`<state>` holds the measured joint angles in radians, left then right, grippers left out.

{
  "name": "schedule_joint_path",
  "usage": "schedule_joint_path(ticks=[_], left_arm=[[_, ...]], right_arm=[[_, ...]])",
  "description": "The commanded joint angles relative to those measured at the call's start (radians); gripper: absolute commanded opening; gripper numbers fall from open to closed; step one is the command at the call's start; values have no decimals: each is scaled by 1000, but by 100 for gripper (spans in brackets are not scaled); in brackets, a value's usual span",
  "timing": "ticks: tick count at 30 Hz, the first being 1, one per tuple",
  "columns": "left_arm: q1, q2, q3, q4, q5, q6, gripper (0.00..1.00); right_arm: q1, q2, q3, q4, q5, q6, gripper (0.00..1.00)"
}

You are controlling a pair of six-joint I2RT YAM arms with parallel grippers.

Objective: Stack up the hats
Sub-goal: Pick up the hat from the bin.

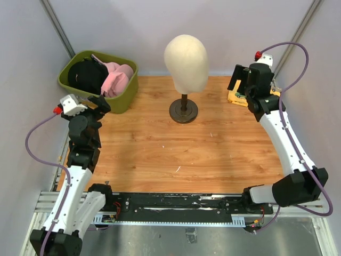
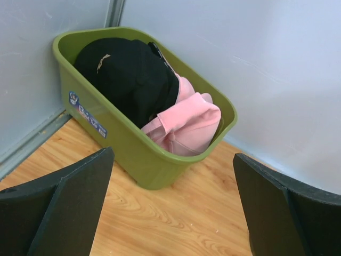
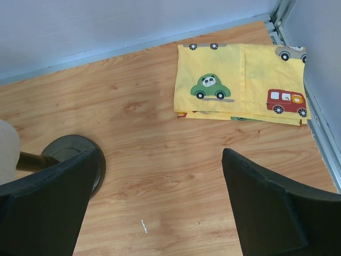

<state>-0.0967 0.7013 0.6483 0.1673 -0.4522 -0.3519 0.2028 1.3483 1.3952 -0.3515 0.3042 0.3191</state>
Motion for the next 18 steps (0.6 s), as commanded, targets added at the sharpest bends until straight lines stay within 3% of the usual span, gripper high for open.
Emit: schedule_joint_path(ticks=[1,3,5,6,9,12,14,18], left_arm=[[-9,70,137,-119,-16,42,100],[-9,134,220,-176,-14,44,100],[-9,207,297,-222,-1,41,100],[-9,241,339,-251,2,40,100],[-9,319,442,-325,9,32,100],[-8,363,496,-330,-13,16,98],[1,415,540,-361,-5,1,97],[3,510,608,-408,33,-31,96]], right_arm=[[0,-68,-2,106,18,16,98],[-8,-130,-79,212,-5,46,98],[-42,-186,-174,376,-150,60,98],[-57,-181,-161,365,-205,91,99],[-78,-65,29,128,-383,63,98],[-83,-29,54,126,-523,107,98],[-83,-38,31,161,-521,157,98],[-73,25,121,73,-502,130,99]])
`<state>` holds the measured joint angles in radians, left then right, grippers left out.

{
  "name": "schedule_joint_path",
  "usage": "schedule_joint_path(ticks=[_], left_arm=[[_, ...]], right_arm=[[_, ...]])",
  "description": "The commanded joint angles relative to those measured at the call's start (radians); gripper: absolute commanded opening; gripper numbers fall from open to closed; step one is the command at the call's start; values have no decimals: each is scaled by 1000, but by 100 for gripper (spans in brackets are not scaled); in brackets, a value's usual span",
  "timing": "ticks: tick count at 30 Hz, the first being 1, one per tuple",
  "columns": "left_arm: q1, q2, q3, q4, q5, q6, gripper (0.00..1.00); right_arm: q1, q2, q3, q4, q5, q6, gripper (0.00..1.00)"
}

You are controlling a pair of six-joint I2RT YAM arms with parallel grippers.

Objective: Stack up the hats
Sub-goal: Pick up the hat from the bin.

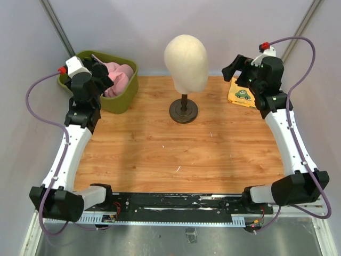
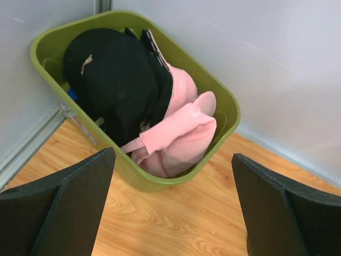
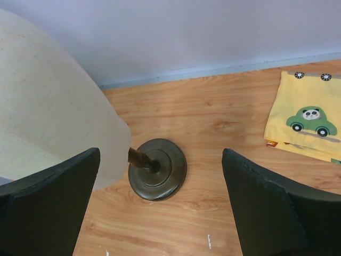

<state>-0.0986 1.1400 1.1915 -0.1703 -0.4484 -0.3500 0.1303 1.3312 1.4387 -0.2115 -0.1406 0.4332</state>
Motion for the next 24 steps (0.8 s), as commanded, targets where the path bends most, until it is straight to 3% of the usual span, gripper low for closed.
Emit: schedule_joint_path(ticks=[1,5,9,18,24], left_arm=[[6,97,81,-89,35,-38,95],[16,193,105,-120,62,-64,95],[32,280,124,-115,103,-109,95],[87,422,257,-123,148,-114,96],[108,451,263,-112,169,-131,98]], right_arm=[[12,60,110,-110,-16,-7,98],[95,146,241,-336,293,-121,98],[130,158,246,-374,509,-96,98],[150,83,113,-266,535,-135,98],[185,69,78,-248,559,-146,98]])
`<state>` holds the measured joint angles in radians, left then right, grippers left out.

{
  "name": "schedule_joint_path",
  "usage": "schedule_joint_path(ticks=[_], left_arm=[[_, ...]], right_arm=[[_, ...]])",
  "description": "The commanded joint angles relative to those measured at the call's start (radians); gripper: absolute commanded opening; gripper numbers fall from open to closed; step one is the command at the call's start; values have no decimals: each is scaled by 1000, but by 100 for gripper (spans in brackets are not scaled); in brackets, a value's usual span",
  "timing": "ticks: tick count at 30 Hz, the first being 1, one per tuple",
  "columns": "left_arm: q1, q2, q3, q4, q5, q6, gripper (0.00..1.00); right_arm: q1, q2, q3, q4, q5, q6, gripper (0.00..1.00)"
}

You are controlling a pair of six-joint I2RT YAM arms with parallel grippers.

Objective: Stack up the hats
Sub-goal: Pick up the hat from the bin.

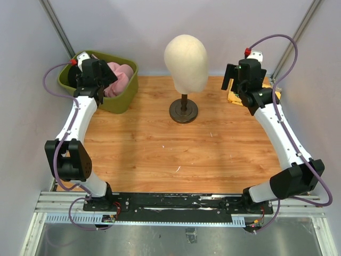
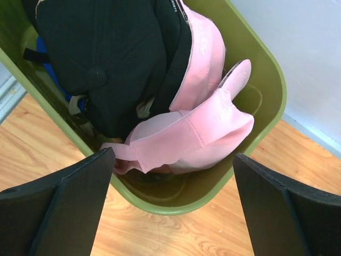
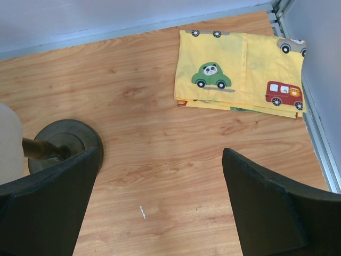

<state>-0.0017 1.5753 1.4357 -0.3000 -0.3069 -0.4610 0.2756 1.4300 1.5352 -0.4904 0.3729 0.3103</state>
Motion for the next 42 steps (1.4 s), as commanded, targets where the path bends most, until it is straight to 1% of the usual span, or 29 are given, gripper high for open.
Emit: schedule_joint_path(ticks=[1,7,12,16,19,24,25,26,27,28,30,33,34,35,42], left_arm=[[14,18,11,22,35,-32,99],[25,24,-48,120,68,-93,100],[25,41,-92,209,56,-118,100],[26,61,-105,258,34,-112,100],[26,84,-102,299,51,-91,99],[28,121,-80,304,44,-61,97],[28,121,-86,316,56,-55,93],[28,120,-94,331,70,-49,87],[28,118,-102,345,82,-47,78],[28,114,-109,355,90,-47,67],[28,101,-122,365,94,-52,33],[28,68,-145,388,99,-53,4],[28,53,-150,393,99,-53,1],[28,37,-153,400,101,-54,0],[26,-66,-126,447,112,-66,1]], right_arm=[[45,-33,-21,34,48,-23,98],[71,-47,-39,44,57,-27,98],[82,-63,-57,45,57,-32,98],[90,-79,-70,53,52,-37,98],[99,-83,-72,53,56,-41,98],[113,-87,-66,53,65,-51,98],[116,-89,-66,52,66,-52,98],[121,-91,-65,52,66,-54,98],[124,-90,-63,52,66,-55,98],[127,-91,-60,52,66,-56,98],[133,-92,-58,52,105,-60,98],[140,-94,-57,53,116,-62,98],[144,-94,-56,53,121,-64,98],[148,-94,-54,52,127,-67,98],[173,-97,-38,53,163,-88,98]])
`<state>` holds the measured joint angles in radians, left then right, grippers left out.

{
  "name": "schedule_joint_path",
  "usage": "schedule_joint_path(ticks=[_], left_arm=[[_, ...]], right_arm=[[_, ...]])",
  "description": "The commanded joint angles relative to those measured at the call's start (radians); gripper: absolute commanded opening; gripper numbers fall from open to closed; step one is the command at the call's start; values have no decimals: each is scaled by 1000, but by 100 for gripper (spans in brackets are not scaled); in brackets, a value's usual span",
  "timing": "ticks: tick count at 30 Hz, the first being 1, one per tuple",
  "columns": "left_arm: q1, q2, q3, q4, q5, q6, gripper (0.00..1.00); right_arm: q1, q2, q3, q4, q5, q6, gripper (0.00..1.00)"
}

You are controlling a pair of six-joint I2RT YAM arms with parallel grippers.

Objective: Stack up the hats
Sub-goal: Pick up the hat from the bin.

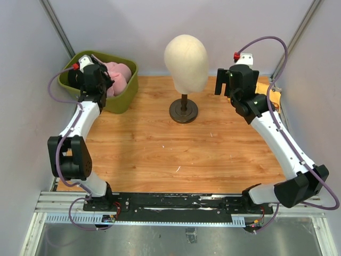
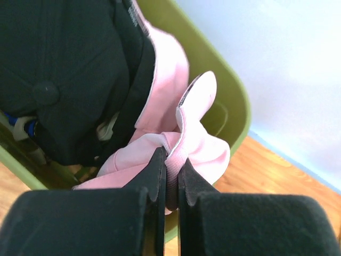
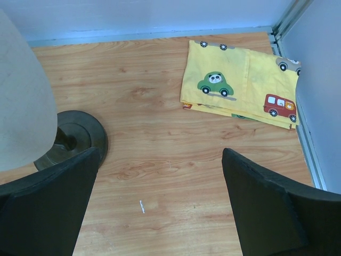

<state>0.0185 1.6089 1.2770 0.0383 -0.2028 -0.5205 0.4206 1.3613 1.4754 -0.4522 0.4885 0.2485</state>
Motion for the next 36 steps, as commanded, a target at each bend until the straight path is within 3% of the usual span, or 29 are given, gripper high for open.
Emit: schedule_joint_path(ticks=[1,10,15,27,36], left_arm=[[6,-109,45,109,6,-10,1],[3,-157,162,100,82,-69,0],[1,-186,191,128,206,-99,1],[0,-236,283,290,611,-298,1],[-1,-247,250,672,836,-695,1]], right_arm=[[32,-26,27,15,53,-29,98],[87,-34,82,23,128,-104,98],[100,-85,109,50,108,-138,99],[103,-199,180,92,-257,-175,99],[102,-230,139,193,-536,-72,99]])
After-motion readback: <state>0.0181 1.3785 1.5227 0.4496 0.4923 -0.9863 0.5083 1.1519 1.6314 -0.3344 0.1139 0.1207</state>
